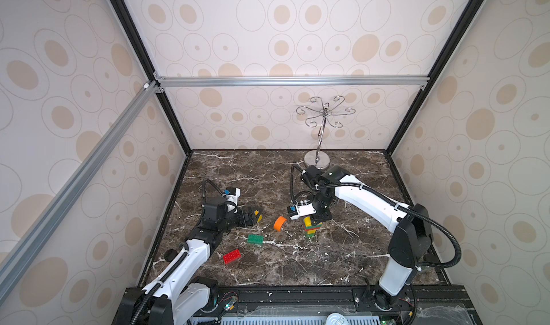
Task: Assemble an ice cream with lego
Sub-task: Assemble the lego brick with the lego brick.
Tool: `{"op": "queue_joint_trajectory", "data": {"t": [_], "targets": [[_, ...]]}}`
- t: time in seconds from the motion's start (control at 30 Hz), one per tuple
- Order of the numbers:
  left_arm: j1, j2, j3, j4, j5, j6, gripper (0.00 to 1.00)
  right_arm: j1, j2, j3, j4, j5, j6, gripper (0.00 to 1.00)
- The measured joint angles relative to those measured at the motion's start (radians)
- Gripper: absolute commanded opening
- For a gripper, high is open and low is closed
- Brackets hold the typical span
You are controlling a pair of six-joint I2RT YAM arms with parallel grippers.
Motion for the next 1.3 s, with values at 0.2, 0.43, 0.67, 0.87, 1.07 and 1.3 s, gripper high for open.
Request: {"op": "queue_joint_trajectory", "data": {"t": [0.2, 0.43, 0.67, 0.87, 1.07, 1.3], "targets": [[0.002, -0.006, 0.000, 0.000, 0.000, 0.000, 1.00, -0.001, 0.011, 0.008, 0.004, 0.006, 0.000, 0.00], [0.002, -0.013, 0.000, 0.000, -0.001, 0.000, 1.00, -0.002, 0.013, 0.005, 0.014, 0.012, 0.003, 0.00], [0.003, -0.013, 0.000, 0.000, 0.000, 0.000, 1.00, -0.002, -0.004, -0.026, 0.045, 0.023, 0.004, 0.00], [0.003, -0.013, 0.000, 0.000, 0.000, 0.000, 1.00, -0.002, -0.006, -0.032, 0.050, 0.024, 0.006, 0.00], [0.003, -0.013, 0.000, 0.000, 0.000, 0.000, 1.00, -0.002, 0.009, -0.032, 0.046, 0.022, 0.020, 0.00], [0.003, -0.013, 0.000, 0.000, 0.000, 0.000, 1.00, -0.002, -0.023, -0.082, 0.088, 0.017, 0.049, 0.00]]}}
